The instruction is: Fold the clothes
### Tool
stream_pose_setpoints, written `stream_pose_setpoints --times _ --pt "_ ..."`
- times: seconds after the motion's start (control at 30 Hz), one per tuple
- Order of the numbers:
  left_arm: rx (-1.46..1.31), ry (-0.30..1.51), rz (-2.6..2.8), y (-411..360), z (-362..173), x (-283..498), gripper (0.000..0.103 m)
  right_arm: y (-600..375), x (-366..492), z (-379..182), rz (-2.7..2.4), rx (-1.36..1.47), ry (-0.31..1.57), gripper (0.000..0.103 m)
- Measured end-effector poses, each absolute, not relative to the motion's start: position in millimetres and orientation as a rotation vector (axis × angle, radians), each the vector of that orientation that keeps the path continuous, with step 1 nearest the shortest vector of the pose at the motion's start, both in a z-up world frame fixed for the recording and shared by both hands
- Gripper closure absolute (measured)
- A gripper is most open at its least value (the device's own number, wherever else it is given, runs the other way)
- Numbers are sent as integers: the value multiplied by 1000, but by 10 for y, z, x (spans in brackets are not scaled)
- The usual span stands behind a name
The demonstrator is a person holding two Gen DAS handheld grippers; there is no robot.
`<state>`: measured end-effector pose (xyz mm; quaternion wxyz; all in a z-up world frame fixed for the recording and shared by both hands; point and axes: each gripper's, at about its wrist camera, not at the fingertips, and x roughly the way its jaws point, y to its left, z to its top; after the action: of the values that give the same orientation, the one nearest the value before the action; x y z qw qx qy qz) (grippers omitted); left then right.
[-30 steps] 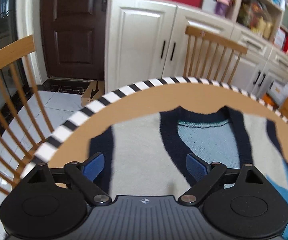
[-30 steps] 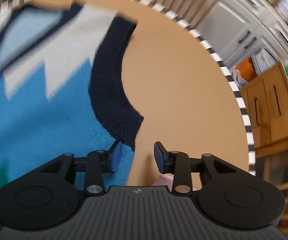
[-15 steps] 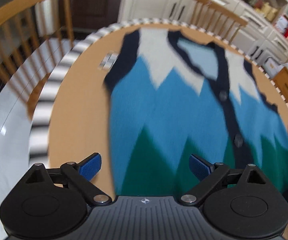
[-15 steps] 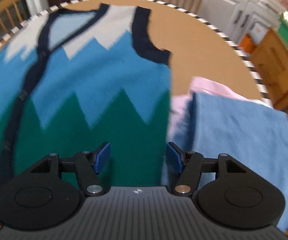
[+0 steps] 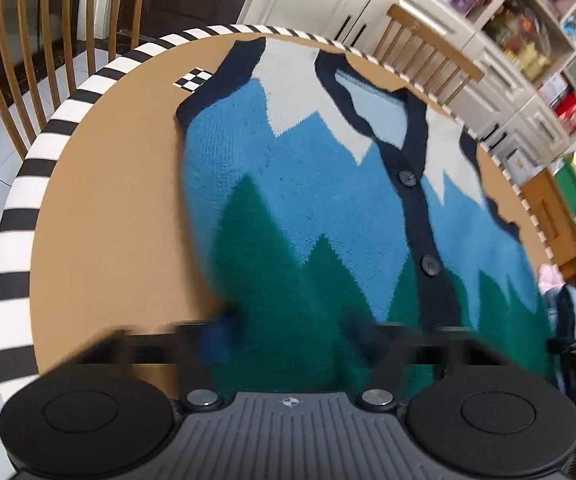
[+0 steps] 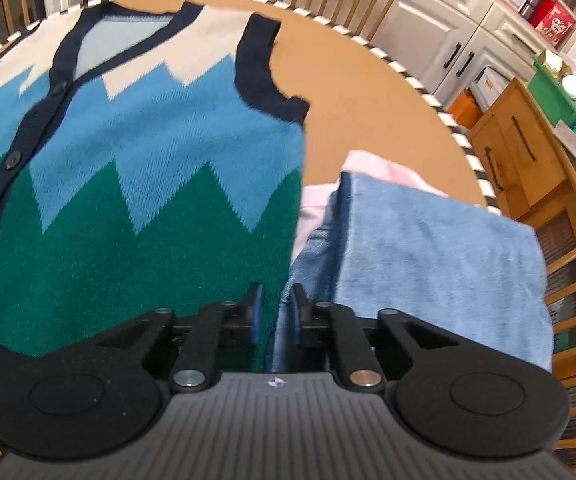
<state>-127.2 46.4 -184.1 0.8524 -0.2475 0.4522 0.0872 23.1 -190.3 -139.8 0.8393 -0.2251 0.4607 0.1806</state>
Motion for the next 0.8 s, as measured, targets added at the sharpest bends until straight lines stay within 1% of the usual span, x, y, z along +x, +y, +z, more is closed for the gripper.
stream_pose_setpoints --times 0.1,0.17,0.2,0.23,0.4,0.47,0.5,0.53,0.57,0.6,0.63,0.67,0.7,0.73,0.77,0.8 --pt "-502 972 192 478 -1825 -1268 83 -1850 186 -1342 397 -504 949 90" --pt "-499 973 223 510 -1799 -1291 87 -1834 182 -1293 408 -472 949 81" --pt "-493 971 246 541 -1785 -1313 88 -1835 188 -1265 415 -438 954 70" --pt "-483 968 270 582 -1765 -1342 88 -1837 191 -1240 425 -415 957 64" --pt "-522 954 393 1013 -1707 -1428 89 -1840 181 -1230 462 -290 1016 64" --pt "-494 954 406 1127 -1664 -1438 88 -1814 104 -1260 480 -256 1035 62" --pt "-488 971 396 1160 -1657 -1427 84 -1797 57 -1277 491 -241 1043 58" --pt "-487 992 382 1160 -1652 -1419 79 -1757 -8 -1307 512 -233 1059 57" --pt "-486 1011 367 1148 -1645 -1415 67 -1717 -70 -1337 533 -226 1076 57" --pt "-485 1031 352 1136 -1638 -1412 57 -1679 -107 -1362 557 -220 1098 57" --pt "-456 1040 340 1105 -1622 -1405 53 -1628 -161 -1383 580 -207 1116 57" --pt "-408 1041 333 1058 -1581 -1410 42 -1584 -213 -1397 591 -208 1119 57" --pt "-357 1039 330 1004 -1535 -1426 27 -1530 -258 -1426 597 -240 1119 59" --pt "-317 1037 329 958 -1504 -1446 21 -1477 -291 -1471 584 -304 1108 77" --pt "-282 1036 329 916 -1479 -1466 16 -1458 -311 -1507 566 -356 1087 91" --pt "-247 1035 329 874 -1455 -1486 16 -1478 -309 -1515 578 -368 1078 97"
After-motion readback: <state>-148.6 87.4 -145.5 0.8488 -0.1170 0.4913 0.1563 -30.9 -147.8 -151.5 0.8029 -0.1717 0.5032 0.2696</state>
